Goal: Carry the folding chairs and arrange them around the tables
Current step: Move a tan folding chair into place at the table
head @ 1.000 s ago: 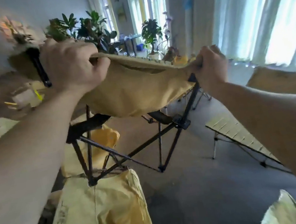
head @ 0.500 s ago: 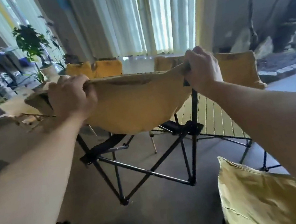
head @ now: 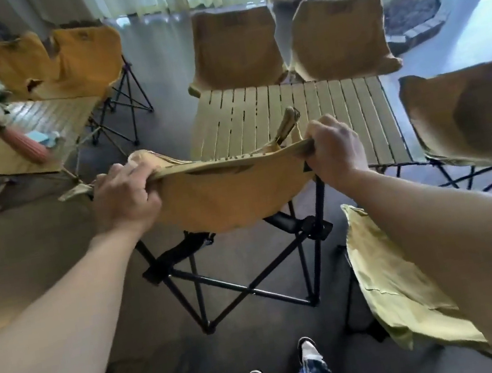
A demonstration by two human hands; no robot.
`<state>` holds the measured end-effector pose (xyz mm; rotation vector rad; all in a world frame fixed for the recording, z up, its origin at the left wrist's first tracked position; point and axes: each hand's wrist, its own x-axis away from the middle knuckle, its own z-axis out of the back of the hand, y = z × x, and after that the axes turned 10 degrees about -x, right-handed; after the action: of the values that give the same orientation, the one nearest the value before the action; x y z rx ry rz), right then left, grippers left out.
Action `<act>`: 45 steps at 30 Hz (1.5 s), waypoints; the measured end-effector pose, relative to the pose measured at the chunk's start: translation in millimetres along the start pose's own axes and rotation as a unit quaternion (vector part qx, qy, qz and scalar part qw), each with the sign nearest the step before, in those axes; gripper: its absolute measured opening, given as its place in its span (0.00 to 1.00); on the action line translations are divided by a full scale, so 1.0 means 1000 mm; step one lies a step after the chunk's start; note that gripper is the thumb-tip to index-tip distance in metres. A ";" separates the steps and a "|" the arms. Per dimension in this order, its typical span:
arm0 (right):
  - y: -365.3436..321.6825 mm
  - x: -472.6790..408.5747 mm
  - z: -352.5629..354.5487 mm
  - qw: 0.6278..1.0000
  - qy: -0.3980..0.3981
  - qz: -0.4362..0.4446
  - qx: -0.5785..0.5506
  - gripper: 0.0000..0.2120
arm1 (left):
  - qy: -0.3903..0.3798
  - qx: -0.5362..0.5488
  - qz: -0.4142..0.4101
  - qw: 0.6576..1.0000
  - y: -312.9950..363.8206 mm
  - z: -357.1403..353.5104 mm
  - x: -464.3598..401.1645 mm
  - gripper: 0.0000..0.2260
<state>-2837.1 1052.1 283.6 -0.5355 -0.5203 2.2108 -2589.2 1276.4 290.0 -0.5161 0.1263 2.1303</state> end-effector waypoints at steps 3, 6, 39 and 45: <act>0.003 0.028 -0.029 0.999 -0.001 -0.036 0.015 0.02 | -0.036 0.019 -0.030 0.999 -0.009 -0.030 0.022 0.15; 0.001 0.057 -0.050 0.997 -0.001 -0.073 0.032 0.06 | -0.061 0.037 -0.042 0.997 -0.014 -0.052 0.045 0.15; 0.094 0.292 -0.220 0.844 -0.349 -0.390 0.113 0.09 | -0.513 -0.064 -0.049 0.854 0.050 -0.202 0.290 0.13; 0.098 0.282 -0.216 0.853 -0.364 -0.358 0.108 0.09 | -0.512 -0.132 -0.040 0.848 0.050 -0.201 0.285 0.23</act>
<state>-2951.2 1251.9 -4.9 0.5875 -0.6963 1.6280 -2708.0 1409.7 -14.3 0.5072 -0.7836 2.0760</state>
